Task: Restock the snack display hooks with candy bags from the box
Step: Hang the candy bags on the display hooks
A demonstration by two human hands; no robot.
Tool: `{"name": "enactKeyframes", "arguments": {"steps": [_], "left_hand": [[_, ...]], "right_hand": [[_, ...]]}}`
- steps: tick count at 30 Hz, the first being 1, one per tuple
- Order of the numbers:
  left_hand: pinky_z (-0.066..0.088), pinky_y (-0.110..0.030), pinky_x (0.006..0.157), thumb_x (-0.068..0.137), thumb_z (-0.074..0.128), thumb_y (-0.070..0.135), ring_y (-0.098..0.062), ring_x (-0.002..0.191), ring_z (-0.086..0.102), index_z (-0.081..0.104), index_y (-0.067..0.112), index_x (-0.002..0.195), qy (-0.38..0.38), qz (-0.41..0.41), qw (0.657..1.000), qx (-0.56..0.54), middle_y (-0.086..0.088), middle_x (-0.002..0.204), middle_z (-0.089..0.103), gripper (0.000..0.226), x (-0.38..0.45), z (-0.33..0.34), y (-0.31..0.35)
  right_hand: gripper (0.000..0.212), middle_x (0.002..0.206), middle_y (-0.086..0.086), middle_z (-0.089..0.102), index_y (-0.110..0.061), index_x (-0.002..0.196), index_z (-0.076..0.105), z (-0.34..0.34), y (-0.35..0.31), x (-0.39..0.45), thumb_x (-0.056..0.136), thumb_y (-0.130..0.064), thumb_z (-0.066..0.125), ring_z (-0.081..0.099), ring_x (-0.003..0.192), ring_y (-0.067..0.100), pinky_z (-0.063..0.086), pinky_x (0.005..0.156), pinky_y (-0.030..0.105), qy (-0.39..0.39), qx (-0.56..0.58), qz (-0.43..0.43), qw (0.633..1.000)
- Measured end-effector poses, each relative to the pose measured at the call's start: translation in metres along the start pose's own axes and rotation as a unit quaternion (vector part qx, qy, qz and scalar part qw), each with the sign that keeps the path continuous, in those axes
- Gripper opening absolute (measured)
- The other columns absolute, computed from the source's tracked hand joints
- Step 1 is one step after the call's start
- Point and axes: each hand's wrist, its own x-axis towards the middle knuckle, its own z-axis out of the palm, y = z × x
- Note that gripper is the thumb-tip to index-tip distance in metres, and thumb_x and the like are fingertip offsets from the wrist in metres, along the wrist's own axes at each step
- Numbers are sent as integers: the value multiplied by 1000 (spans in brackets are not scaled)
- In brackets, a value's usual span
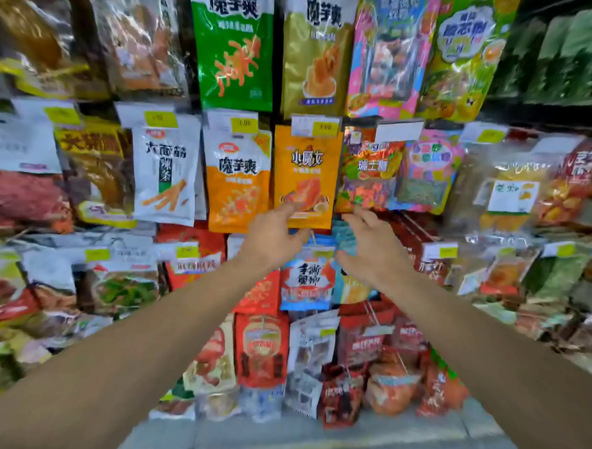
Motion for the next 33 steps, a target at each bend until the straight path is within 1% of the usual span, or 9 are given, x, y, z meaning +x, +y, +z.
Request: {"name": "enactKeyframes", "arguments": {"steps": [4, 8, 12, 14, 17, 20, 23, 30, 33], "left_hand": [[41, -32, 95, 90, 64, 32, -28, 121, 57, 52, 17, 140, -35, -63, 997, 18, -9, 136, 60, 53, -72, 11, -35], [45, -35, 94, 88, 61, 39, -30, 116, 61, 54, 18, 138, -66, -143, 988, 5, -11, 128, 64, 54, -155, 28, -64], [46, -33, 86, 83, 59, 46, -29, 105, 65, 54, 19, 139, -122, -230, 965, 14, -13, 118, 69, 62, -242, 43, -88], [42, -34, 85, 88, 61, 41, -29, 103, 65, 53, 21, 139, -139, -264, 954, 29, -12, 112, 71, 55, -278, 47, -101], [43, -32, 93, 88, 62, 39, -26, 115, 61, 52, 21, 139, -153, -303, 940, 22, -9, 123, 67, 55, -327, 49, -124], [44, -29, 91, 88, 65, 34, -25, 114, 61, 52, 25, 139, -167, -354, 920, 14, -8, 119, 68, 53, -365, 47, -152], [50, -31, 87, 82, 60, 45, -25, 103, 65, 56, 35, 132, -180, -378, 908, 17, -4, 105, 72, 51, -394, 46, -186], [51, -33, 91, 88, 65, 32, -26, 113, 61, 57, 26, 135, -191, -469, 861, -48, -4, 122, 67, 48, -437, 42, -295], [52, -31, 85, 87, 66, 28, -24, 105, 64, 58, 26, 134, -198, -501, 839, -72, -6, 115, 69, 48, -450, 48, -346]], "right_hand": [[68, 156, 5, 29, -18, 149, 36, 38, -16, -55, 91, -40, 62, 36, 137, 33, 38, 109, 44, -52, 0, -29, 998], [71, 153, 11, 34, -12, 149, 38, 83, -28, -118, 88, -41, 60, 35, 138, 35, 31, 114, 40, -120, 20, -48, 991], [75, 136, 10, 51, -13, 137, 51, 143, -42, -185, 72, -50, 45, 47, 126, 35, 40, 106, 43, -174, 54, -56, 982], [73, 137, 6, 49, -15, 137, 50, 165, -51, -212, 72, -47, 48, 45, 127, 33, 39, 107, 41, -208, 63, -56, 975], [71, 146, 4, 41, -14, 144, 43, 193, -73, -243, 81, -44, 57, 37, 135, 31, 33, 112, 40, -273, 59, -61, 958], [72, 147, 7, 41, -12, 144, 43, 228, -99, -263, 80, -44, 53, 36, 136, 32, 31, 113, 40, -322, 63, -66, 942], [68, 141, 4, 46, -17, 141, 46, 263, -125, -279, 80, -41, 61, 39, 134, 29, 33, 112, 39, -364, 64, -61, 927], [68, 134, 5, 51, -18, 134, 50, 357, -194, -284, 74, -50, 47, 45, 128, 31, 40, 106, 42, -447, 36, -15, 894], [62, 135, 7, 50, -15, 138, 47, 401, -215, -279, 82, -40, 60, 44, 127, 33, 41, 105, 39, -480, 29, 3, 877]]}}
